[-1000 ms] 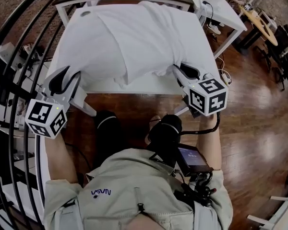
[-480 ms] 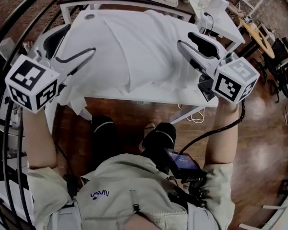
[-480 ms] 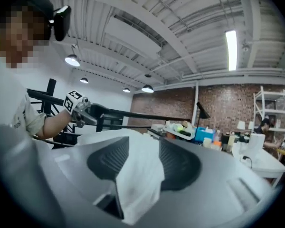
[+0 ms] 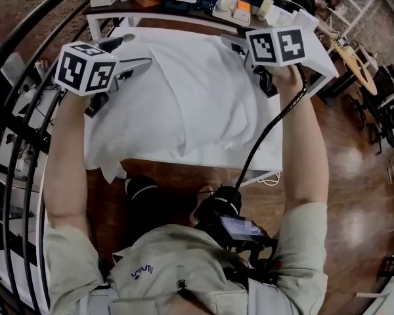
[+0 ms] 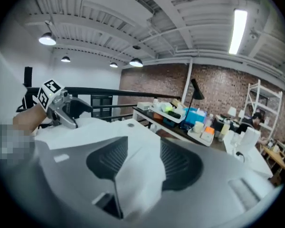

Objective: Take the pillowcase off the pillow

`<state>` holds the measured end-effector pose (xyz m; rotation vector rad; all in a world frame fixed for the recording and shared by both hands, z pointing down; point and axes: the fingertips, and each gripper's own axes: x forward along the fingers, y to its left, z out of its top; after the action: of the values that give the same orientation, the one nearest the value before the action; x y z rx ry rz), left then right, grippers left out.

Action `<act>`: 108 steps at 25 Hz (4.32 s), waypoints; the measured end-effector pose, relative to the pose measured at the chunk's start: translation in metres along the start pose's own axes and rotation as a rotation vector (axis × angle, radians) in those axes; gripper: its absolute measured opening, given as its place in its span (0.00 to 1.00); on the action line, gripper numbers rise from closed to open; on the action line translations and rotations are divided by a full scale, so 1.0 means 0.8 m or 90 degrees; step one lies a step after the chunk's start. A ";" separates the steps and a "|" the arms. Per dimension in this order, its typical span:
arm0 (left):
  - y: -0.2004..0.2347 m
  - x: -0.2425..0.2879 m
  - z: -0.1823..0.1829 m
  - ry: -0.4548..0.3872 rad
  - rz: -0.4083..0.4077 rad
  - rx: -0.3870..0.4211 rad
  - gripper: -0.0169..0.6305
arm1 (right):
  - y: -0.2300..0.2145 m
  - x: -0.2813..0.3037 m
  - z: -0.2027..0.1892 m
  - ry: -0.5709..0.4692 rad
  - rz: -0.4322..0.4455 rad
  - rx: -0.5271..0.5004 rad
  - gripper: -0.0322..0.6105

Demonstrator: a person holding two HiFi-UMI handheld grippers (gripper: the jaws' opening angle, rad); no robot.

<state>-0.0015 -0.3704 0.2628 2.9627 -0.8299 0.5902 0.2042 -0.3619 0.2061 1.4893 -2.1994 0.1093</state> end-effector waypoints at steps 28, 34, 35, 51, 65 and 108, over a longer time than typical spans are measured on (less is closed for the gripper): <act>-0.045 -0.069 0.017 -0.061 0.060 0.073 0.05 | -0.081 -0.006 -0.035 0.114 -0.200 -0.001 0.06; -0.010 -0.098 0.011 -0.104 0.087 0.017 0.05 | -0.159 -0.062 -0.058 0.080 -0.282 0.104 0.06; -0.006 -0.101 0.010 -0.110 0.088 0.007 0.05 | -0.170 -0.071 -0.063 0.077 -0.291 0.120 0.06; -0.005 -0.018 -0.005 -0.056 0.112 0.035 0.18 | -0.181 -0.078 -0.138 0.055 -0.277 0.157 0.21; -0.173 -0.066 0.009 -0.066 0.046 0.167 0.53 | -0.035 -0.172 -0.096 -0.101 -0.218 0.111 0.32; -0.114 -0.130 -0.064 -0.169 0.143 0.056 0.10 | -0.001 -0.268 -0.257 -0.064 -0.333 0.130 0.06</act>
<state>-0.0560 -0.2344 0.2810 3.0953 -1.1989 0.2431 0.3380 -0.1120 0.2959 2.1761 -1.8386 0.0871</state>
